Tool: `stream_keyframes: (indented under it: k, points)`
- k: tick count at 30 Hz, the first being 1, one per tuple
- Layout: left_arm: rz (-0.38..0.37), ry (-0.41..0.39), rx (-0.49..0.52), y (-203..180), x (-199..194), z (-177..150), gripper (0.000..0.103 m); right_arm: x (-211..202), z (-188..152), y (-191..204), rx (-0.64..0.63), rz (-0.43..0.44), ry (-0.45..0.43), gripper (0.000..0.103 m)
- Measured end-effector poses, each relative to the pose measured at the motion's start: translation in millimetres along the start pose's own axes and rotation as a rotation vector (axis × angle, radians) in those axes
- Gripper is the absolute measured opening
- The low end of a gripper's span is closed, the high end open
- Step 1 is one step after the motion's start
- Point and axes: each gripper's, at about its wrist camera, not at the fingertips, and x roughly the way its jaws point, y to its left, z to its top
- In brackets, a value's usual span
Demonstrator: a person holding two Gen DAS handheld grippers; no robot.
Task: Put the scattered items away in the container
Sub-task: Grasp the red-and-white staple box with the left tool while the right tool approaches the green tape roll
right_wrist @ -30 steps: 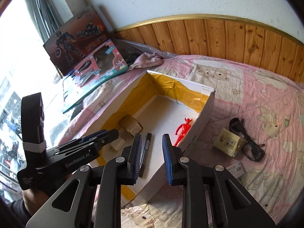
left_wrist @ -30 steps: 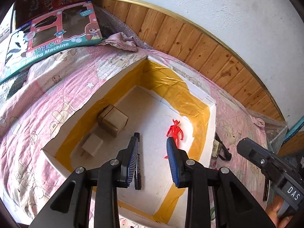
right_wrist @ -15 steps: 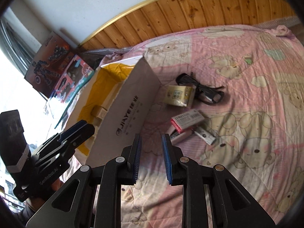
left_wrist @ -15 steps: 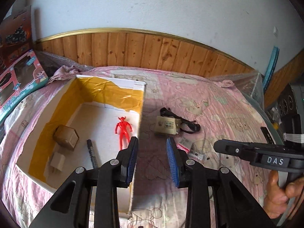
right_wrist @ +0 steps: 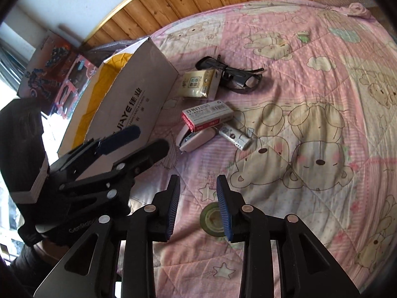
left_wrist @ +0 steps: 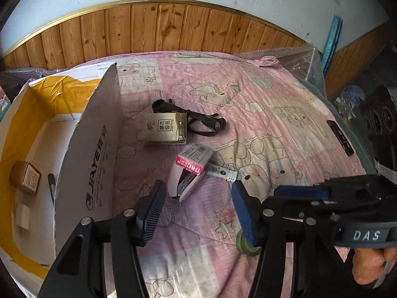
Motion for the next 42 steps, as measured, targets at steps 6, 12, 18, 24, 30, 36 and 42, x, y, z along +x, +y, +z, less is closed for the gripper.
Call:
stream_keyframes:
  k: [6, 12, 18, 24, 30, 36, 42]
  points:
    - [0.027, 0.065, 0.036, -7, 52, 20, 0.07, 12, -15, -7, -0.023, -0.008, 0.075, 0.039]
    - [0.058, 0.092, 0.051, -3, 92, 25, 0.067, 22, -20, -6, -0.041, 0.0, 0.126, 0.039]
    - [0.09, 0.085, 0.065, -2, 89, 20, 0.042, 30, -26, -3, -0.11, -0.006, 0.17, 0.039]
    - [0.028, 0.076, -0.049, 12, 66, 23, 0.041, 46, -43, -6, -0.174, -0.059, 0.214, 0.039]
    - [-0.039, 0.05, -0.081, 1, 35, 30, 0.041, 36, -44, -5, -0.161, -0.056, 0.175, 0.039]
    - [-0.058, 0.026, -0.073, -1, -8, 30, 0.041, 46, -50, 12, -0.202, -0.094, 0.156, 0.042]
    - [-0.066, 0.009, -0.071, 3, -46, 20, 0.041, 41, -47, 14, -0.199, -0.138, 0.131, 0.011]
